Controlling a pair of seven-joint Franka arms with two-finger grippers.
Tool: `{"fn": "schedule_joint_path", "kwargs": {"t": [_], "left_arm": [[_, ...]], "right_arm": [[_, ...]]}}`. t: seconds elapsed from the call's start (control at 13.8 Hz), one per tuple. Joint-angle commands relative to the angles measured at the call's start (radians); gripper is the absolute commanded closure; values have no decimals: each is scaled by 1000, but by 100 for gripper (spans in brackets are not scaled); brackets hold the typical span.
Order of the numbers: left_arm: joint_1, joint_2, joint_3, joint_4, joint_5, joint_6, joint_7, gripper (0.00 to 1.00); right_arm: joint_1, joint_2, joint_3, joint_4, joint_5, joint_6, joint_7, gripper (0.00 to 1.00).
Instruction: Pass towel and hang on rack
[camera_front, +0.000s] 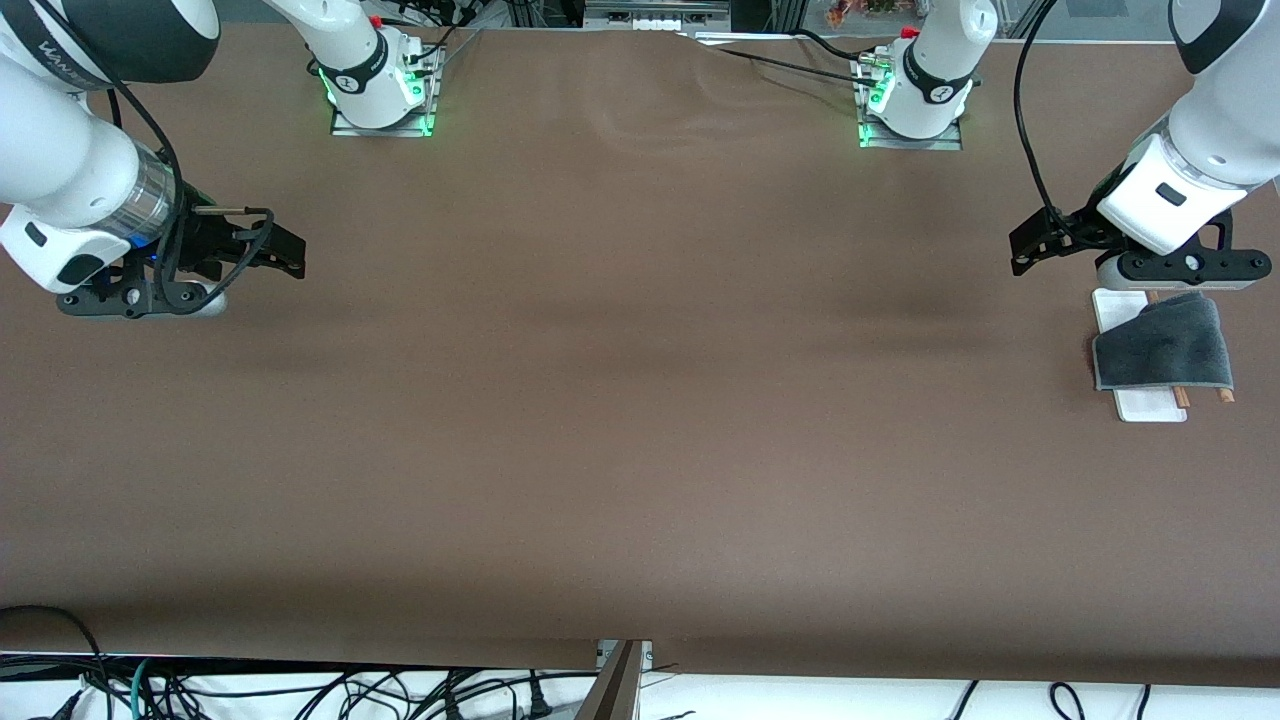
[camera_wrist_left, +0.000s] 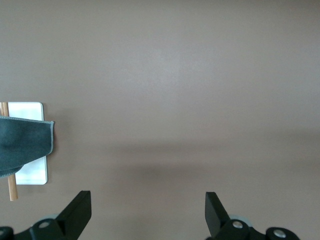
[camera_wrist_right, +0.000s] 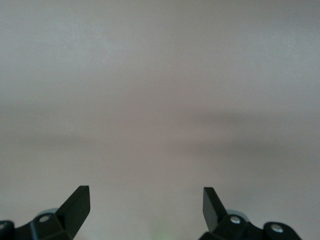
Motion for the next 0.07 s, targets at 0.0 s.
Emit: {"fn": "schedule_joint_path", "kwargs": {"t": [0.0], "left_arm": [[25,31,-21,48,5,-30,-6,0]], "right_arm": [[3,-13,0,-3,-15,-10,9,0]]}}
